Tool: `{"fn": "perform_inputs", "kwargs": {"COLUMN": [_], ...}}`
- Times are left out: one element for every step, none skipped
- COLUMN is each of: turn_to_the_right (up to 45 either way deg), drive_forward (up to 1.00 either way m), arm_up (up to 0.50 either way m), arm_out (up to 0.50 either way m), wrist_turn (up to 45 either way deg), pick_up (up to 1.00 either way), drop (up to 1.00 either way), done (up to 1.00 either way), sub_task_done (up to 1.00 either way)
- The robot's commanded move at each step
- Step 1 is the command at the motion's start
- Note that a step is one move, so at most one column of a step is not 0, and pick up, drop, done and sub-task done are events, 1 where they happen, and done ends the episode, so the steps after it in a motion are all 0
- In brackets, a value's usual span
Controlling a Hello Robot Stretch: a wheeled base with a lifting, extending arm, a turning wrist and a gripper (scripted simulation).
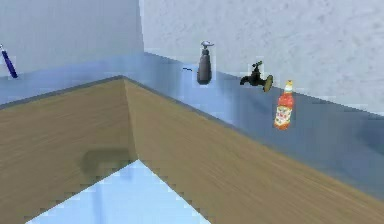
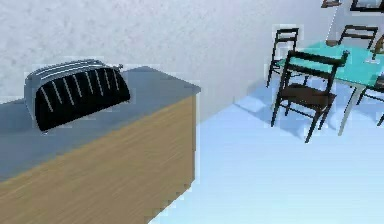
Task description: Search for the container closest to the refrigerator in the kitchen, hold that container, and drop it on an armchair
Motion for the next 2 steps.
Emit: {"fn": "perform_inputs", "kwargs": {"turn_to_the_right": [42.0, 3.0], "drive_forward": [0.00, 0.00], "arm_up": [0.00, 0.00], "arm_out": [0.00, 0.00], "wrist_turn": [0.0, 0.0], "pick_up": [0.00, 0.00], "drop": [0.00, 0.00], "done": [0.00, 0.00], "sub_task_done": [0.00, 0.00]}}
